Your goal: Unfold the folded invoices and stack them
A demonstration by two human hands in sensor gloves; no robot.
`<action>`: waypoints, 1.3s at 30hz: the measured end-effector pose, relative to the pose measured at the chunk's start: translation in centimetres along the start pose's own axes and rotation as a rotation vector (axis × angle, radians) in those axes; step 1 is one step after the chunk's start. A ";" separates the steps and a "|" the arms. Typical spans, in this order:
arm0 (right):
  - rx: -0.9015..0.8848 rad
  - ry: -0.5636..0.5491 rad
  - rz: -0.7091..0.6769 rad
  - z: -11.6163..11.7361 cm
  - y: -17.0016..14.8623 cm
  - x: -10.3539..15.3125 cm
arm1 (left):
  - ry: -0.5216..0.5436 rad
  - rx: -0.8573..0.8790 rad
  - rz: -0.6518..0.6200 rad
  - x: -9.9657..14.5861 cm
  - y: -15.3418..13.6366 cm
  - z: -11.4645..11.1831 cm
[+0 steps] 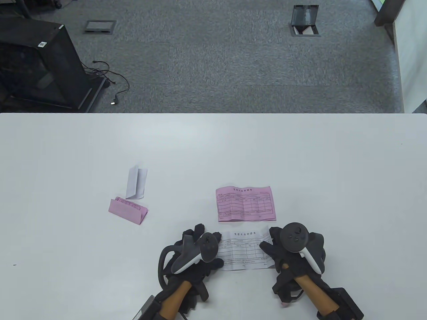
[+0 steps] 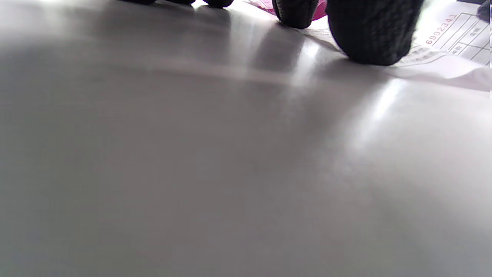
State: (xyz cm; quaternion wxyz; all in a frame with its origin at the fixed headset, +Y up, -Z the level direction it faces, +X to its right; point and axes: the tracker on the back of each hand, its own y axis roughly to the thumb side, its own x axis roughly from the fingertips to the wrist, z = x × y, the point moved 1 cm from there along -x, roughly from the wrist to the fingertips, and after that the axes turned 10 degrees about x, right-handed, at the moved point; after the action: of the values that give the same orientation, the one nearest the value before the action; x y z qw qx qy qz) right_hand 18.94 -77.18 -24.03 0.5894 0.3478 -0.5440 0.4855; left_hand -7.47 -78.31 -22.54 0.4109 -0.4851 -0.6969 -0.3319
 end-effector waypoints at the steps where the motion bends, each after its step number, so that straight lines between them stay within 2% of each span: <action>1: 0.004 -0.009 0.007 0.1 0.1 0.0 | 0.000 -0.001 0.000 0.0 0.0 0.0; 5: -0.018 -0.054 0.023 0.1 -0.1 0.0 | 0.000 0.001 -0.001 0.0 0.0 0.0; 8: -0.063 -0.050 0.030 0.0 -0.5 -0.1 | -0.001 0.001 -0.001 0.0 0.1 0.0; 14: -0.269 -0.029 -0.029 -1.0 -0.9 0.1 | 0.022 0.053 -0.008 0.1 -0.2 0.3; 17: -0.370 -0.059 -0.127 -2.8 0.2 1.1 | 0.088 0.224 -0.052 0.6 -0.9 1.4; 21: -0.477 -0.155 -0.325 -5.8 2.0 3.1 | 0.156 0.395 -0.109 1.7 -2.1 3.4; 23: -0.555 -0.204 -0.434 -7.1 2.6 4.1 | 0.170 0.542 -0.177 1.9 -3.2 4.2; 25: -0.606 -0.244 -0.538 -8.0 2.9 4.6 | 0.138 0.716 -0.231 1.9 -4.1 4.4; 29: -0.677 -0.299 -0.646 -8.9 2.7 5.1 | 0.040 1.013 -0.426 1.7 -4.8 4.3; 31: -0.698 -0.333 -0.620 -8.9 2.3 4.9 | 0.032 1.088 -0.500 1.8 -4.6 4.4; 33: -0.702 -0.346 -0.603 -8.6 1.9 4.5 | 0.094 1.093 -0.528 2.1 -4.4 4.7; 37: -0.714 -0.331 -0.555 -7.6 1.2 3.7 | 0.309 1.033 -0.524 3.0 -3.9 5.3; 39: -0.696 -0.340 -0.537 -7.3 0.9 3.3 | 0.361 1.031 -0.524 3.1 -3.7 5.3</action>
State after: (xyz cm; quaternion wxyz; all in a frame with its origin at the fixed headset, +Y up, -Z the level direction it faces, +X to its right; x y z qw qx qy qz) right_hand 20.08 -69.45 -22.11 0.6783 0.3323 -0.6540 0.0409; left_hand -12.95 -73.65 -22.32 0.6094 0.0286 -0.7834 -0.1187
